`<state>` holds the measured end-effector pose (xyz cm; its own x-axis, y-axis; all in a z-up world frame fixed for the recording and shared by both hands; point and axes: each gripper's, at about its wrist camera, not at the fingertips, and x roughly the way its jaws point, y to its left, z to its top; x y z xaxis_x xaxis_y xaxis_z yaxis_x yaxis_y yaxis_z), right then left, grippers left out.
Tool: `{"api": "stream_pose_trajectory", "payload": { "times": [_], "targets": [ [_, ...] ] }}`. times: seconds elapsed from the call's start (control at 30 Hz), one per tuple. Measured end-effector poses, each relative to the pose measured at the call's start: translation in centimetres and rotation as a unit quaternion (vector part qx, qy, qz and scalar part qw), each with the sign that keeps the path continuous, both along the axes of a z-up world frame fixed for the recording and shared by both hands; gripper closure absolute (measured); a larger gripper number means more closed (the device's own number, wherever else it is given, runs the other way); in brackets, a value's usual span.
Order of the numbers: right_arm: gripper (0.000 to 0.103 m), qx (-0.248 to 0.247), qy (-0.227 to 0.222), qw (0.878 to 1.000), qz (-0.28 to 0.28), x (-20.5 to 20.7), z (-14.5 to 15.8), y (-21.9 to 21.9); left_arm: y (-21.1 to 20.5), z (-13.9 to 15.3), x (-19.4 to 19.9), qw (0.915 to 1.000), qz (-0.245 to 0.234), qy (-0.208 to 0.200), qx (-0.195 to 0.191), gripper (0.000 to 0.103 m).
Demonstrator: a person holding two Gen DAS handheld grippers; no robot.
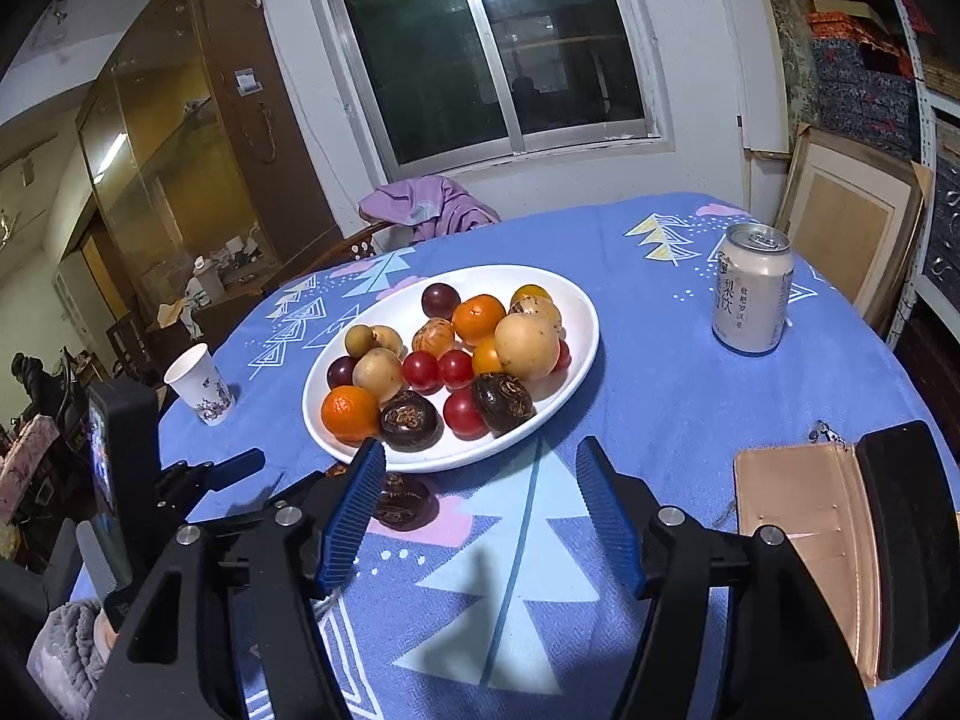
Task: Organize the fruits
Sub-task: 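Withdraw both tools from the plate toward the remaining brown fruits, then grasp the reddish-brown patterned fruit with the left tool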
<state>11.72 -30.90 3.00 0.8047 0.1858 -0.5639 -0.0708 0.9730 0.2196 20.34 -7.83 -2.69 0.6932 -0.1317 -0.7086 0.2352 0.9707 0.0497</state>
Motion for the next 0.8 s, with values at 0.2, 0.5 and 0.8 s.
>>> {"api": "stream_pose_trajectory", "payload": {
  "times": [0.2, 0.5, 0.8],
  "targets": [
    [0.036, 0.000, 0.002, 1.000, 0.000, 0.1, 0.0, -0.1, -0.5, 0.0, 0.2, 0.9997, -0.018, 0.005, -0.016, 0.035],
    [0.035, 0.010, 0.004, 1.000, 0.000, 0.1, 0.2, -0.3, -2.2, -0.8, 0.2, 0.9987, -0.047, 0.020, 0.006, 0.034],
    [0.035, 0.012, 0.006, 1.000, 0.000, 0.2, 0.2, -0.3, -3.0, -1.3, 1.0, 0.9970, -0.068, 0.039, 0.002, 0.052]
  ]
}}
